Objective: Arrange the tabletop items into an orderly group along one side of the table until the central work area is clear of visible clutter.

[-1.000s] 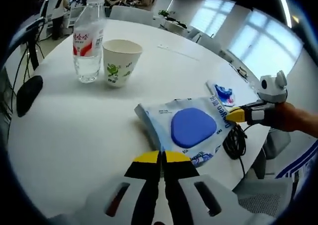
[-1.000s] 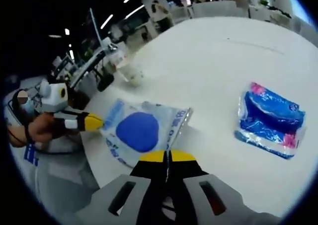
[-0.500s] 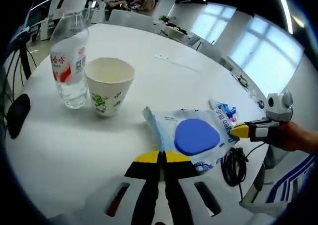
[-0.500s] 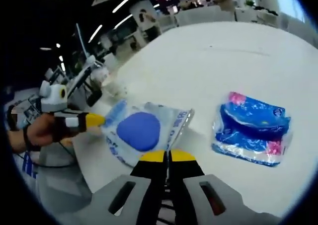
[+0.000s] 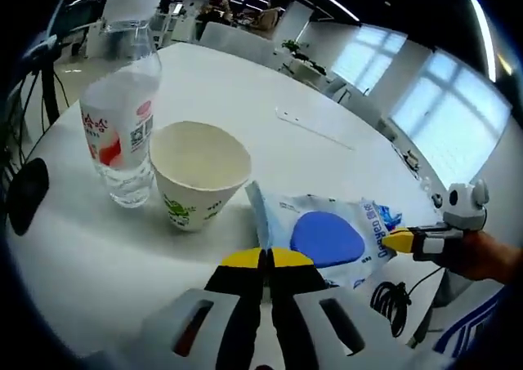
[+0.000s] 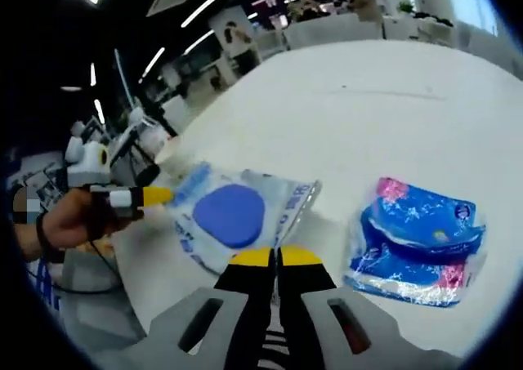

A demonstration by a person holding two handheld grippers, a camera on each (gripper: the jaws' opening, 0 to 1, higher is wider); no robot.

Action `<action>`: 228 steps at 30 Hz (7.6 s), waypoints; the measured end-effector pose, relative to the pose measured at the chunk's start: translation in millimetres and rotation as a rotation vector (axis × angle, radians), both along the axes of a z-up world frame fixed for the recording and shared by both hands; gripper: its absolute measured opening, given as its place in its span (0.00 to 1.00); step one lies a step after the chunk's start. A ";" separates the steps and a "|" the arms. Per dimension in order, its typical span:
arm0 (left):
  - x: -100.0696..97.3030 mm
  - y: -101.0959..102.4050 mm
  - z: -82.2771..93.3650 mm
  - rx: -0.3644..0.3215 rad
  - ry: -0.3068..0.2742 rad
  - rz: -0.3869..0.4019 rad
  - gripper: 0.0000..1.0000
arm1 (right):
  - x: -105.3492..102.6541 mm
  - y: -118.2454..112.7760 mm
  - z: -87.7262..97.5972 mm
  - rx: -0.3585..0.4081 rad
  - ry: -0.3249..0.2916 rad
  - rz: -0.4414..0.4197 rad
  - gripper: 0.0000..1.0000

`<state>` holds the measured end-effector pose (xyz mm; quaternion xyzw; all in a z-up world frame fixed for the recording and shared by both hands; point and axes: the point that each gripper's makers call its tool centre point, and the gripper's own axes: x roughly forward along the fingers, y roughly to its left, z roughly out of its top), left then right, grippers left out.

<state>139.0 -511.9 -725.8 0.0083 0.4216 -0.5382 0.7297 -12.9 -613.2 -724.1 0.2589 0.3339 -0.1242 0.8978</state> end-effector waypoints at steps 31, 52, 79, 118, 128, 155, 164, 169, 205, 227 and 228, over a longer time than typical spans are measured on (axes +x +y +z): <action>23.5 -12.5 -20.4 -0.001 -0.008 0.097 0.00 | 25.3 -25.0 -24.1 0.076 -0.005 -0.144 0.00; 18.7 -8.3 -22.8 -0.018 0.033 0.098 0.05 | 12.3 -35.4 -24.1 0.049 0.002 -0.173 0.09; -24.5 32.9 -7.6 -0.013 -0.017 0.006 0.10 | -55.8 -27.6 -14.9 0.070 -0.043 -0.267 0.07; -102.8 60.3 7.1 0.012 -0.144 -0.330 0.26 | -157.7 -82.3 -19.0 0.000 0.020 -0.477 0.14; -117.7 69.1 14.1 0.013 -0.170 -0.379 0.28 | -151.6 -102.7 -22.9 -0.010 0.046 -0.473 0.15; -116.1 91.9 28.7 0.016 -0.165 -0.325 0.32 | -112.0 -126.5 -22.4 -0.024 0.035 -0.419 0.02; -114.9 92.2 30.3 0.017 -0.169 -0.314 0.32 | -107.7 -129.8 -18.3 -0.024 0.024 -0.401 0.10; -113.9 93.7 35.0 -0.011 -0.183 -0.288 0.32 | -129.4 -121.9 -21.6 -0.063 0.084 -0.358 0.13; -109.4 97.7 43.8 -0.159 -0.208 -0.272 0.35 | -140.5 39.4 -35.9 -0.124 0.279 -0.007 0.27; -107.4 102.4 40.0 -0.160 -0.192 -0.267 0.35 | -113.4 37.6 -32.9 -0.251 0.319 0.155 0.09; -106.8 103.0 40.5 -0.161 -0.194 -0.267 0.35 | -111.9 37.5 -33.5 -0.266 0.331 0.182 0.09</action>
